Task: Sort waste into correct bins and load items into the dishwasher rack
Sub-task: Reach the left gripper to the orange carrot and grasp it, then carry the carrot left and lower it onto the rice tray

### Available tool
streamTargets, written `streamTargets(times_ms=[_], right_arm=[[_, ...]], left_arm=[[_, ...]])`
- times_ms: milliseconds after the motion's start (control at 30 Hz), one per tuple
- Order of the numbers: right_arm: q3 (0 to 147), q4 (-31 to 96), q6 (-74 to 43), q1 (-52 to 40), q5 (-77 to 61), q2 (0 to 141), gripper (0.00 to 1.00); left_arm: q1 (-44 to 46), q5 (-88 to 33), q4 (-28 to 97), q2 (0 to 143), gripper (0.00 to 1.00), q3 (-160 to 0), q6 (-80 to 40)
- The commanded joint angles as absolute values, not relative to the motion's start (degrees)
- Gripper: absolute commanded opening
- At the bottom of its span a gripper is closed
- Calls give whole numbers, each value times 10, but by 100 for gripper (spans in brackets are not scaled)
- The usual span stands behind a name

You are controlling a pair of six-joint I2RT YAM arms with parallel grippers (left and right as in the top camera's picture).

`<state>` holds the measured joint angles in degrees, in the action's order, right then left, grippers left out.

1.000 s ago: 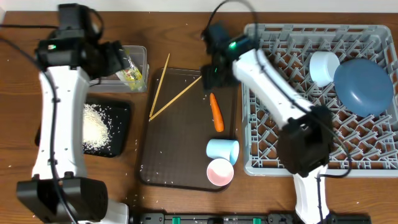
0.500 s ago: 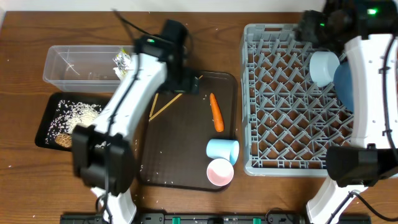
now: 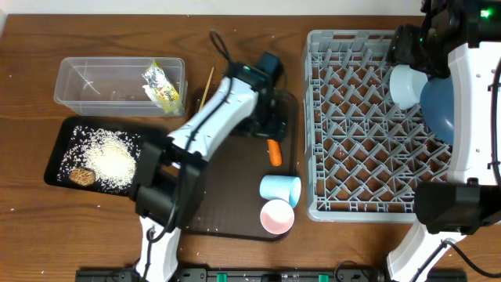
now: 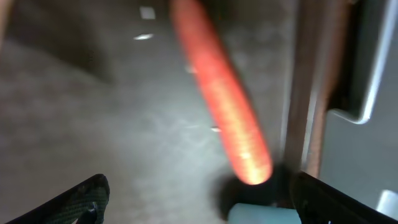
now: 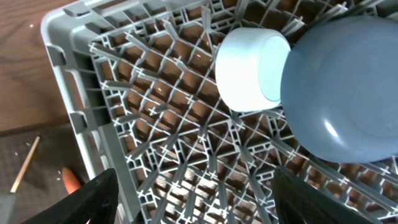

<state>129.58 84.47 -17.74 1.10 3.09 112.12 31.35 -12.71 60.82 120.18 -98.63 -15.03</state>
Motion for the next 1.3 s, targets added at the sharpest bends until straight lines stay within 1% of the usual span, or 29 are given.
streamTargets(times_ms=[0,100,200,400,467,500,667,733,767,900,1100,1267], right_arm=[[1296,849,-170,13,45,1121,72],[1296,852,-170,13,45,1121,72],[1296,854,-166,13,46,1121,72],[1296,856,-166,13,48,1121,72],[1296,856,-166,13,48,1121,72],[1296,857,-166,13,48,1121,72],[1296,858,-166,13,48,1121,72],[1296,859,-166,13,50,1121,72],[1296,860,-166,13,52,1121,72],[1296,866,-166,13,61,1121,72],[1296,872,-166,13,67,1121,75],[1296,872,-160,13,67,1121,76]], left_arm=[[320,-133,600,1218,94,-980,-153],[322,-133,592,1232,93,-980,-154],[322,-133,592,1251,89,-980,-154],[322,-133,583,1279,86,-980,-160],[322,-133,581,1286,78,-980,-167],[322,-133,579,1288,72,-980,-166],[322,-133,579,1288,38,-980,-166],[322,-133,580,1288,29,-980,-166],[322,-133,580,1288,26,-981,-166],[313,-132,595,1284,19,-988,-166],[267,-108,677,1255,19,-1032,-157],[194,-59,762,1211,19,-1075,-157]])
